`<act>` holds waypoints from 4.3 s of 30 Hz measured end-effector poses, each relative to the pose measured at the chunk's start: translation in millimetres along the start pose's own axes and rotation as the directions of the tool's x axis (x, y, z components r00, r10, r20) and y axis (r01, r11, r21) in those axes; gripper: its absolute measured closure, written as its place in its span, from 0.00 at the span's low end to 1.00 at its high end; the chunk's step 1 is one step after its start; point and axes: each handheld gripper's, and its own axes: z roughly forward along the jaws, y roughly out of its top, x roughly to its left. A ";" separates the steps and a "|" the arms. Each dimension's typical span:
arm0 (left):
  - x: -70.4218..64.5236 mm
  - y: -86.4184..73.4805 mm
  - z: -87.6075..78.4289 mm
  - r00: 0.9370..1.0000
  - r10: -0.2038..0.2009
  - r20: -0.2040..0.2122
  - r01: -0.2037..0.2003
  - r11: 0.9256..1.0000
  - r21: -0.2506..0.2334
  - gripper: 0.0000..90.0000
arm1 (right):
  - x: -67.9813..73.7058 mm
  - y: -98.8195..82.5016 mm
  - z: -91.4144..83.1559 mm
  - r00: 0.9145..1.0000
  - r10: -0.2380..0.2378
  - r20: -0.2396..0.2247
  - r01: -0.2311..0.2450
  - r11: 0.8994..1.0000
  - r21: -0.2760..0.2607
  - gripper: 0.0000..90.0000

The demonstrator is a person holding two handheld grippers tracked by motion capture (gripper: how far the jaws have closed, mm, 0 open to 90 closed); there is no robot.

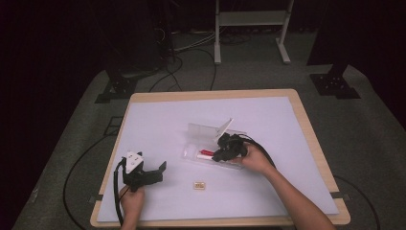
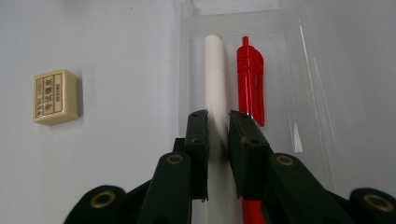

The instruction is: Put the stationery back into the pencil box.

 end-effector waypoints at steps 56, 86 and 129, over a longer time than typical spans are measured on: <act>-0.2 0.4 -0.1 1.000 0.002 -0.001 -0.002 1.000 0.011 0.00 | 52.7 2.7 -20.3 0.996 -0.072 -0.059 0.065 0.992 -0.106 0.60; 0.0 0.3 -0.1 1.000 -0.004 -0.001 0.004 1.000 0.005 0.00 | 77.4 5.2 -1.8 0.986 -0.124 -0.113 0.113 0.989 -0.094 0.56; 0.3 0.2 -0.7 1.000 -0.005 0.002 0.005 1.000 0.005 0.00 | 85.7 14.1 28.4 0.976 -0.169 -0.135 0.167 0.986 -0.029 0.75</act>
